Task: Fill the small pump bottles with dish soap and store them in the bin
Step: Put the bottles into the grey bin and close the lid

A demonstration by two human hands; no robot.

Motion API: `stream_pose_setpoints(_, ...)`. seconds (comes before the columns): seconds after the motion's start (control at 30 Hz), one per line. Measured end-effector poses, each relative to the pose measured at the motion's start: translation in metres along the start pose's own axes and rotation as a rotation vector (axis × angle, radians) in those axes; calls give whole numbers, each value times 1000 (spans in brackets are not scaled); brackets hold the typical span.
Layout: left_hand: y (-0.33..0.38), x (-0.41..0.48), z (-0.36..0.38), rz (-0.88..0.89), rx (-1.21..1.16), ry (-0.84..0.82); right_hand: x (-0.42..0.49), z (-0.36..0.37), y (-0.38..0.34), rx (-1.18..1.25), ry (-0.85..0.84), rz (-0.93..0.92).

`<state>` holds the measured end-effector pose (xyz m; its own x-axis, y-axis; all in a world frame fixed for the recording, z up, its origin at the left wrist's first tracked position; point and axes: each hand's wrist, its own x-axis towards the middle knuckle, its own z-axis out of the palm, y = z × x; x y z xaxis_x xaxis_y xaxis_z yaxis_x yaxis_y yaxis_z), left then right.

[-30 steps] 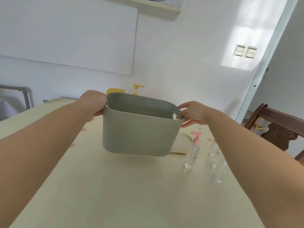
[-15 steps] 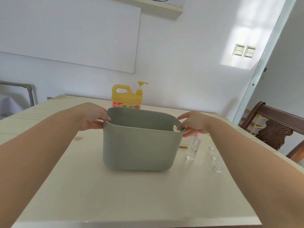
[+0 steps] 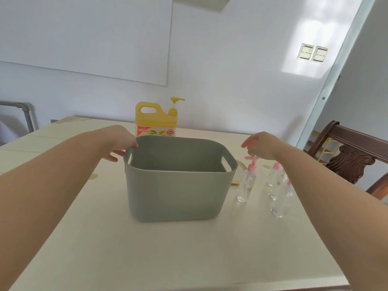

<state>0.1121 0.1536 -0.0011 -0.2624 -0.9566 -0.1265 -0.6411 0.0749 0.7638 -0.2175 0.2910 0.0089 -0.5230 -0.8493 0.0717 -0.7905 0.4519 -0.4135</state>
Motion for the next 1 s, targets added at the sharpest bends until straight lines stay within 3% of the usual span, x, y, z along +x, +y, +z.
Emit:
stream_pose_setpoints(0.13,9,19,0,63,126,-24,1,-4,8,-188,-216,50)
stream_pose_setpoints(0.4,25,53,14,302,370,-33,25,-3,1,-235,-184,33)
stream_pose_setpoints(0.73,16,80,13,420,335,-36,55,3,-11,-74,-11,-61)
stream_pose_setpoints(1.0,6,88,12,391,179,-5,56,-13,-58,443,489,-285)
